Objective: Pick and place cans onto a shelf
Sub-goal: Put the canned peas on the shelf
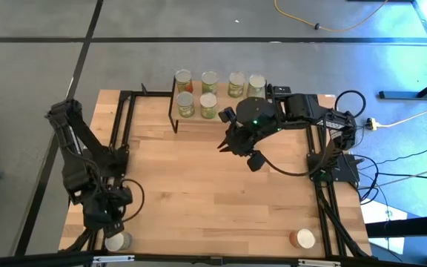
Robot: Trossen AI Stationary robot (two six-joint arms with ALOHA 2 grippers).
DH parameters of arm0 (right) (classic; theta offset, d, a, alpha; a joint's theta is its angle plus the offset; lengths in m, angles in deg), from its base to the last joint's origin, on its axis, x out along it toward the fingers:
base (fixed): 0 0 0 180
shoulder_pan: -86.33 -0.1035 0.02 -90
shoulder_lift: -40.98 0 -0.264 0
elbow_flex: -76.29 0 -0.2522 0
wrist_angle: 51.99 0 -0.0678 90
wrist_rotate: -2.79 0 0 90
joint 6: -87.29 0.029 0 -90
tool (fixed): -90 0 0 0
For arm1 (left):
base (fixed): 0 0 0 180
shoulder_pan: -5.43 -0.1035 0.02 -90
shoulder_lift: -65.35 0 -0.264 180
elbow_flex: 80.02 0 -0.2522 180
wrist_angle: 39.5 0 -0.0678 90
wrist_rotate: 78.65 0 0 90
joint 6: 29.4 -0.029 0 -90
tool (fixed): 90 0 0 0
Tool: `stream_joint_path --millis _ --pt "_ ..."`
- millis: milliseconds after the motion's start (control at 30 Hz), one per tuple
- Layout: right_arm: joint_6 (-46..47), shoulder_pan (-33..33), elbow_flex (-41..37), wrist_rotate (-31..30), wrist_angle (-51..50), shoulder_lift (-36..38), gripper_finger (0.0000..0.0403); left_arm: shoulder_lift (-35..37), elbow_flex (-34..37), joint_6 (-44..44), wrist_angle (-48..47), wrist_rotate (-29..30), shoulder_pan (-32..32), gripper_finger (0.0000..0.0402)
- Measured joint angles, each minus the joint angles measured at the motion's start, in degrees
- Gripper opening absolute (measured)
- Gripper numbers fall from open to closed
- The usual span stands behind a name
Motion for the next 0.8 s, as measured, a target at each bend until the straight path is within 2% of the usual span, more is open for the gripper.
stream_joint_path --millis 167,300,567,800 --pt "-0.02 0.07 0.0 -0.06 0.21 0.0 0.0047 0.02 3.59 -8.27 0.75 0.85 3.45 0.0028" --pt "-0.04 0.11 0.0 -0.05 0.33 -0.01 0.0047 0.02 5.58 -9.44 1.85 1.58 5.03 0.0028" --pt "-0.07 0.11 0.0 -0.07 0.33 -0.02 0.0047 0.02 10.57 -12.54 15.22 4.64 8.59 0.0028" --pt "-0.09 0.11 0.0 -0.07 0.33 -0.02 0.0047 0.0 10.95 -12.73 16.94 7.6 9.06 0.0028"
